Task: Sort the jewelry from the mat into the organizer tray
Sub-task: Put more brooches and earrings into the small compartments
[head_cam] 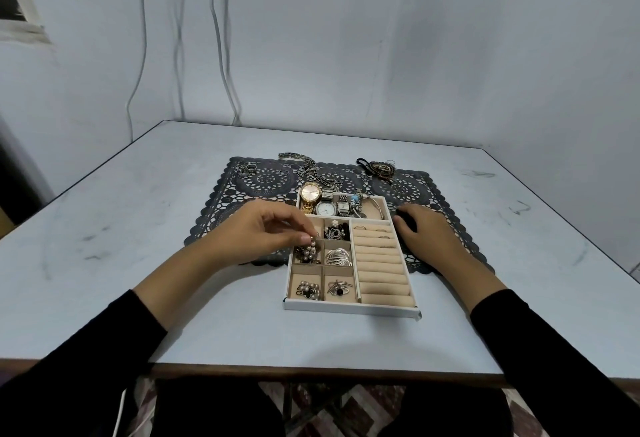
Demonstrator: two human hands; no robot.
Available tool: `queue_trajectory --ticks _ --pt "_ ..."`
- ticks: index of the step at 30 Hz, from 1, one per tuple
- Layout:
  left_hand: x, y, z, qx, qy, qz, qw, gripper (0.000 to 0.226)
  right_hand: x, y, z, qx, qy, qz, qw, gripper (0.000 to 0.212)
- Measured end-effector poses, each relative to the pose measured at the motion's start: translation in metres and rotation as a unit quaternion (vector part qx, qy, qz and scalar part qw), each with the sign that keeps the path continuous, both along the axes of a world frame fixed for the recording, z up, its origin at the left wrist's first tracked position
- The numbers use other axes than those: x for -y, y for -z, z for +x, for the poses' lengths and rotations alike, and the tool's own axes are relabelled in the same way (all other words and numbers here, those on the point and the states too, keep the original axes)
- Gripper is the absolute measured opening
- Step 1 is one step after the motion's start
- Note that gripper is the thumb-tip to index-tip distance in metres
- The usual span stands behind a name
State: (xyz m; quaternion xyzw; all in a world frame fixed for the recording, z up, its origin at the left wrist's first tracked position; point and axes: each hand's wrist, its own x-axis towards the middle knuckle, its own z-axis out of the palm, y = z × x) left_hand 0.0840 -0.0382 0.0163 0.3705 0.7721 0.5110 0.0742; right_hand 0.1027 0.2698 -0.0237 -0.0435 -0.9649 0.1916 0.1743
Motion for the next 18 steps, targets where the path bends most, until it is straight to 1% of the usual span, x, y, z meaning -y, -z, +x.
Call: queue_trajectory --ticks 3,7,10,13,15,18 --pt "-0.0017 -0.001 0.001 -0.036 0.015 -0.025 0.999 0.013 0.0 -0.0001 0.0 0.001 0.0 0.0 1.0 0.034" --pt "0.0009 -0.0058 -0.0019 -0.145 0.022 -0.096 0.984 0.015 0.0004 -0.0004 0.0009 0.001 -0.001 -0.002 1.0 0.034" --pt "0.0015 -0.0056 -0.0034 -0.186 0.015 -0.119 0.975 0.016 0.0 -0.0003 0.0006 0.002 -0.001 -0.003 1.0 0.034" --pt "0.0016 -0.0045 -0.0043 -0.181 0.009 -0.121 0.976 0.017 0.0003 -0.001 0.001 0.002 0.0 -0.006 1.0 0.034" --pt "0.0014 -0.0042 -0.0049 -0.157 0.006 -0.111 0.981 0.017 0.0004 -0.0014 0.0014 0.003 0.001 -0.01 1.0 0.035" --pt "0.0019 -0.0028 -0.0068 -0.048 -0.027 -0.055 0.997 0.016 0.0004 -0.0035 0.0011 0.007 0.0 -0.021 1.0 0.035"
